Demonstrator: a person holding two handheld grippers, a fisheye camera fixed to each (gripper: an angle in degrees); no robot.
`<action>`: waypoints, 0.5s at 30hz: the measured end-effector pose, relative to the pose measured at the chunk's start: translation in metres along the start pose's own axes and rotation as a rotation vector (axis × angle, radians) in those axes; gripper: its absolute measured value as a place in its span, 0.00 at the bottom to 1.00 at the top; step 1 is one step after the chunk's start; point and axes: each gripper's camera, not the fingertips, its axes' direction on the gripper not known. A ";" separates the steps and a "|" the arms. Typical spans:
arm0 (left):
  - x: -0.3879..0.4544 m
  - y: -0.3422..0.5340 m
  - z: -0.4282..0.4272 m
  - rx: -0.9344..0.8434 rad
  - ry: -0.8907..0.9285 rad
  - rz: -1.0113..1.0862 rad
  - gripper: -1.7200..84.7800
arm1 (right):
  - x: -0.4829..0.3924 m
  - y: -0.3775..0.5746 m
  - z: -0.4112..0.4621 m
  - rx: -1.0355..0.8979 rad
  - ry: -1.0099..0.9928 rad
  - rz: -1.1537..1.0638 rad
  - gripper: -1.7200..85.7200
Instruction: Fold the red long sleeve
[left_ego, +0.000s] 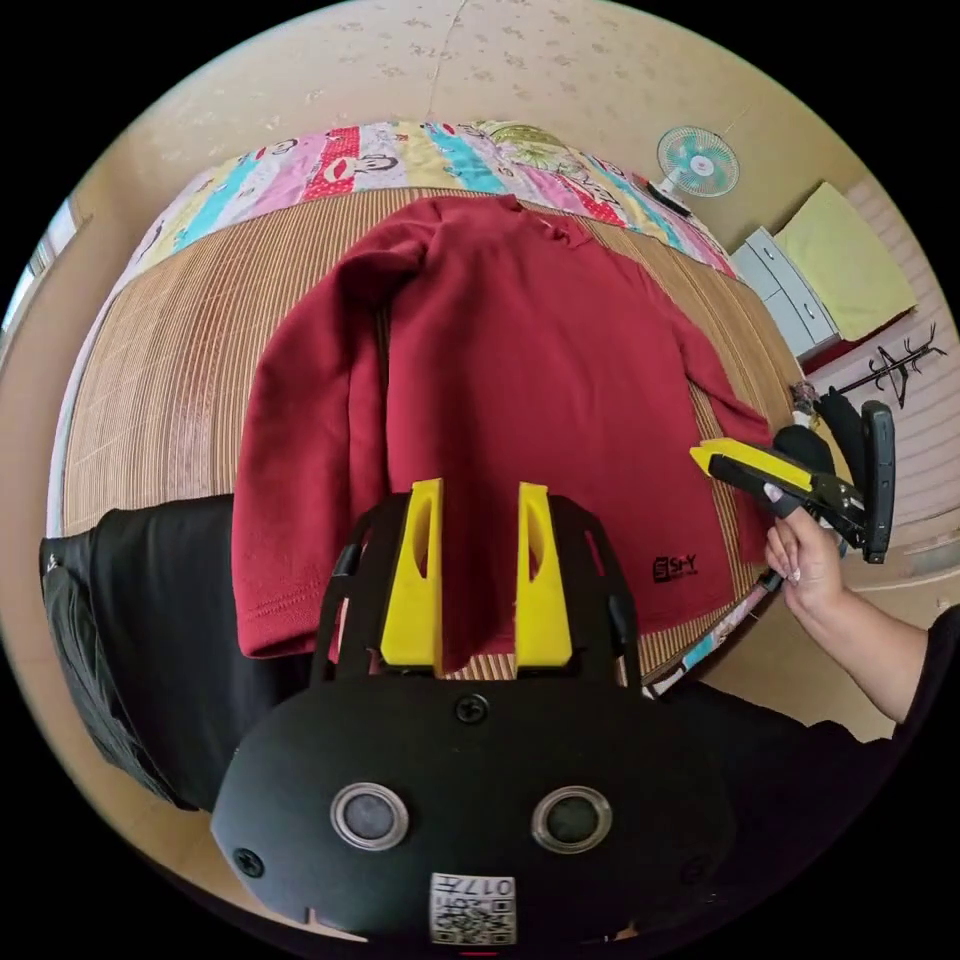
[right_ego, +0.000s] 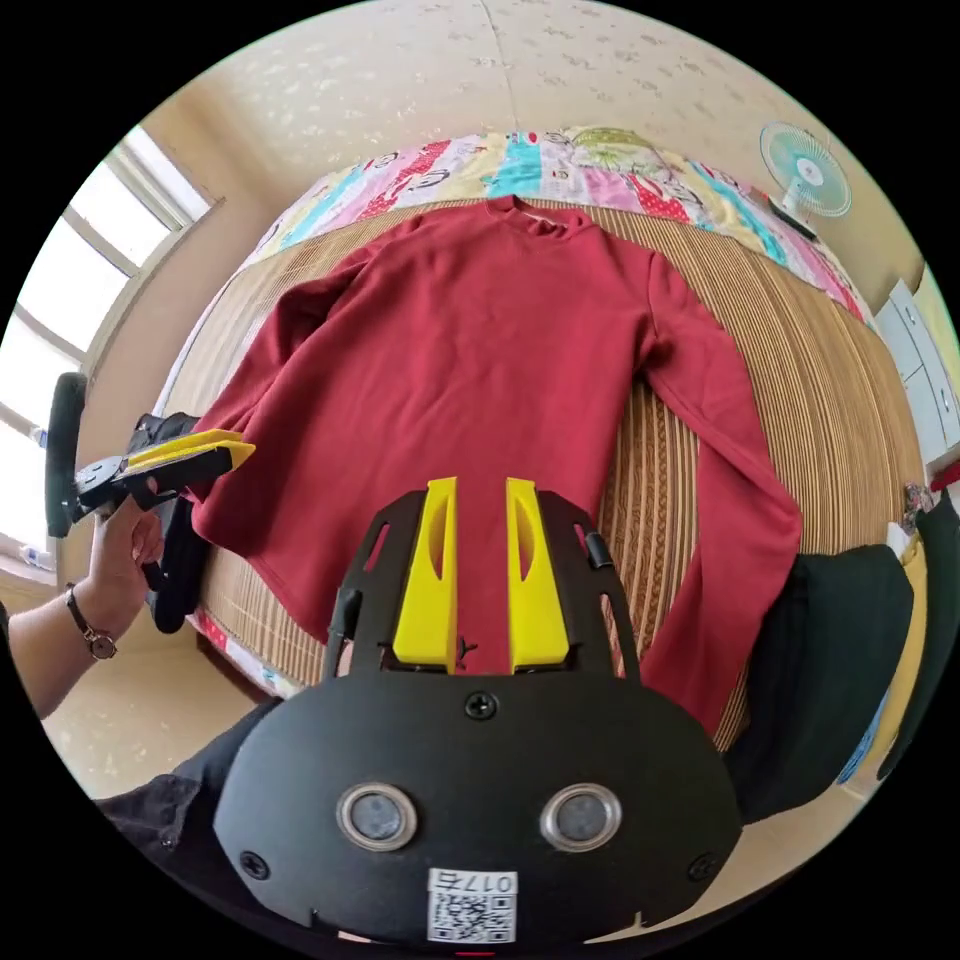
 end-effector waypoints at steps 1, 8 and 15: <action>0.001 0.006 0.016 -0.018 -0.017 0.018 0.16 | -0.004 0.010 0.022 -0.028 0.027 -0.030 0.13; 0.034 0.089 0.070 0.278 -0.274 0.136 0.14 | 0.006 0.074 0.062 0.125 -0.027 -0.070 0.14; 0.014 0.117 0.092 0.289 -0.213 0.126 0.13 | 0.001 0.104 0.076 0.152 0.023 -0.090 0.14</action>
